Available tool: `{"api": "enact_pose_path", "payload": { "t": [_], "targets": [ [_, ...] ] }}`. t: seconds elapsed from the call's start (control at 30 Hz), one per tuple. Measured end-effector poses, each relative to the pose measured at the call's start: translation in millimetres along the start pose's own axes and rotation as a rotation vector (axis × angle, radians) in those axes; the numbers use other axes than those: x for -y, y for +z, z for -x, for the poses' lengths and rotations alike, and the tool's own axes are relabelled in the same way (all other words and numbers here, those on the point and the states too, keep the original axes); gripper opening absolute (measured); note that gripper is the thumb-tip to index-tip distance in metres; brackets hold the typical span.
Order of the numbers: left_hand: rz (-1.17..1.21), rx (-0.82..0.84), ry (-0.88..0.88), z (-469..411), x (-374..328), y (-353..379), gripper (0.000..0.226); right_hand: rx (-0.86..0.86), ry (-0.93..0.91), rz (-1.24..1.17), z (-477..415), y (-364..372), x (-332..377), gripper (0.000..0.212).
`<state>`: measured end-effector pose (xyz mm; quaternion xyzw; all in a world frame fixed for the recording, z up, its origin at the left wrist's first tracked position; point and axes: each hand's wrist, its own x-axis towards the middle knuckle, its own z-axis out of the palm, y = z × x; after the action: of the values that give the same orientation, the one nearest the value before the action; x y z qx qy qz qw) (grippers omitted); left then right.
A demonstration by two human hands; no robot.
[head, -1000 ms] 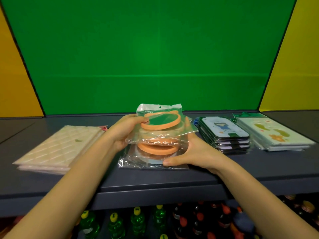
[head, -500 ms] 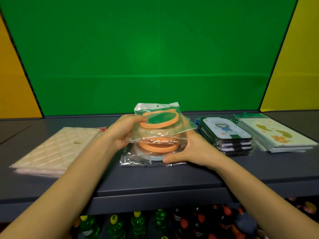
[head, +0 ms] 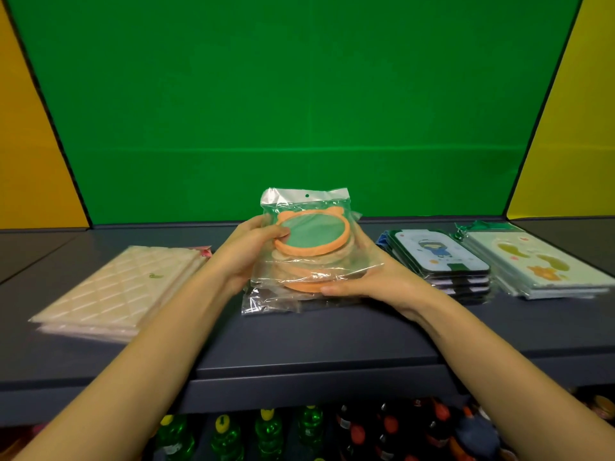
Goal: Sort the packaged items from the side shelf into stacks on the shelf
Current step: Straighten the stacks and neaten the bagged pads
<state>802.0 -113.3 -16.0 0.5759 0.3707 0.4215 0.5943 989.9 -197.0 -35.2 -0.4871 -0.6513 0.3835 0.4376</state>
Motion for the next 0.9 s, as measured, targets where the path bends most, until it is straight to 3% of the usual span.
{"api": "enact_pose_path", "payload": {
  "t": [0.1, 0.2, 0.23, 0.3, 0.33, 0.4, 0.47, 0.53, 0.63, 0.77, 0.8, 0.83, 0.9],
  "targets": [
    [-0.032, -0.007, 0.003, -1, 2, -1, 0.025, -0.021, -0.025, -0.043, -2, 2, -1, 0.099],
    [-0.042, -0.024, 0.011, 2, 2, -3, 0.003, 0.082, 0.049, -0.175, -1, -5, -2, 0.121],
    [-0.046, -0.022, 0.007, 1, 2, -4, 0.018, 0.110, 0.069, -0.252, -1, -8, -2, 0.120],
    [-0.045, -0.028, -0.018, -1, 5, -9, 0.047, 0.146, 0.086, -0.414, -1, -14, 2, 0.099],
    [-0.036, -0.034, -0.023, -1, 5, -9, 0.040, 0.137, 0.111, -0.493, -2, -16, 3, 0.094],
    [-0.012, -0.022, -0.029, 0, 5, -9, 0.006, 0.072, 0.171, -0.621, -7, -18, 4, 0.100],
    [0.011, -0.023, -0.016, -2, 7, -9, 0.011, -0.024, 0.237, -0.700, -14, -17, 3, 0.100],
    [0.037, -0.018, -0.014, -2, 8, -9, 0.006, -0.086, 0.283, -0.711, -20, -12, 6, 0.081],
    [0.075, 0.005, -0.048, -2, 7, -9, 0.034, -0.108, 0.317, -0.617, -26, -1, 14, 0.049],
    [0.142, -0.096, -0.082, -4, 12, -13, 0.099, -0.183, 0.355, -0.563, -28, 6, 13, 0.032],
    [0.159, -0.110, -0.103, -5, 13, -14, 0.099, -0.184, 0.358, -0.561, -28, 6, 13, 0.031],
    [0.191, -0.089, -0.109, -4, 14, -12, 0.079, -0.183, 0.360, -0.558, -28, 6, 12, 0.029],
    [0.209, -0.040, -0.109, 1, 12, -6, 0.014, -0.169, 0.361, -0.557, -29, 6, 12, 0.026]
  ]
}}
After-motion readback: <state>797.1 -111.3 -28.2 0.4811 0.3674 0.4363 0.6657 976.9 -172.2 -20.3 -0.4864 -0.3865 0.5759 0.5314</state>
